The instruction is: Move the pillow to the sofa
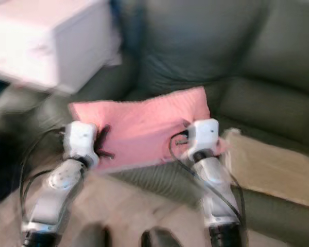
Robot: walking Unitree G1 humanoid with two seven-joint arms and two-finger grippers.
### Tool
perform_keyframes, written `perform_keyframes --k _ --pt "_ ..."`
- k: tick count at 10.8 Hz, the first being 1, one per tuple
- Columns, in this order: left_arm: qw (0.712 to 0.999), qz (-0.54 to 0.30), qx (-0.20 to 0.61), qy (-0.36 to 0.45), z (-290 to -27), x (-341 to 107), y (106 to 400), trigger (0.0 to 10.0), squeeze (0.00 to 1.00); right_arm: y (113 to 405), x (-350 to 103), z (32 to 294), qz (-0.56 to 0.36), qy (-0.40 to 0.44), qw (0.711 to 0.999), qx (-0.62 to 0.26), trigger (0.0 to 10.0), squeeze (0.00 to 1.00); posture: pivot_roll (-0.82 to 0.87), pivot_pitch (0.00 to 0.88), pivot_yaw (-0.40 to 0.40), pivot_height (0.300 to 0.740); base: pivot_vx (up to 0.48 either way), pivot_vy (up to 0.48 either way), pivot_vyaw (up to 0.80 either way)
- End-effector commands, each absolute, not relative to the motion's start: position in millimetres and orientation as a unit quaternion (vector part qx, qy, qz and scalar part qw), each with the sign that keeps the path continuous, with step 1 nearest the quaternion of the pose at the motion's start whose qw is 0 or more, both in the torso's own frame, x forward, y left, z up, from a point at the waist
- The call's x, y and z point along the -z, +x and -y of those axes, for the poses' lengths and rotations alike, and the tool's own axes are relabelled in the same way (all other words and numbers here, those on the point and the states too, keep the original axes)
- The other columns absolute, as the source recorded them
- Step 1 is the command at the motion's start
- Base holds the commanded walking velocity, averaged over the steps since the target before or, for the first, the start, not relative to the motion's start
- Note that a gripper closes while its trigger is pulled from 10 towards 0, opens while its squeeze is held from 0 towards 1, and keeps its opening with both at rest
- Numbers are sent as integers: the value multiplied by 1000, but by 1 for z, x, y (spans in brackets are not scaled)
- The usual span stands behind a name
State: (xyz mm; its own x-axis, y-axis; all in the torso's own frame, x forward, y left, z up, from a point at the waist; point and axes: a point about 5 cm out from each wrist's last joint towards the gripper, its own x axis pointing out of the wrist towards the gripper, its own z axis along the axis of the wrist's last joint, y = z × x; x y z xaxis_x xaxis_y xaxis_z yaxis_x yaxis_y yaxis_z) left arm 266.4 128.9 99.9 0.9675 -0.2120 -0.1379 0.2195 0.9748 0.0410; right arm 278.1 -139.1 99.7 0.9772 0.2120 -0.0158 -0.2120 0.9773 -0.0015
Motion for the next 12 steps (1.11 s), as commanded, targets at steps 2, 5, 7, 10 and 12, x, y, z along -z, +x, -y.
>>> perform_keyframes --k 2,5,7,10,12 --pt "990 -53 128 22 -117 -107 266 10000 0 279 -105 148 0 -11 995 -96 10000 0 -47 128 -81 740 0 0 -800" --pt "989 -60 131 15 -116 -105 266 10000 0 281 -106 149 3 -12 995 -98 10000 0 -49 131 -81 740 0 0 -406" --pt "989 -60 132 13 -115 -104 266 10000 0 281 -105 148 -2 -14 995 -98 10000 0 -51 131 -81 740 0 0 0" --pt "989 -57 136 20 -115 -105 266 10000 0 280 -105 147 -1 -14 995 -97 10000 0 -54 135 -77 740 0 480 -800" --pt "989 -57 138 23 -114 -105 265 10000 0 279 -104 145 -2 -14 995 -101 10000 0 -51 139 -76 740 0 480 -794"
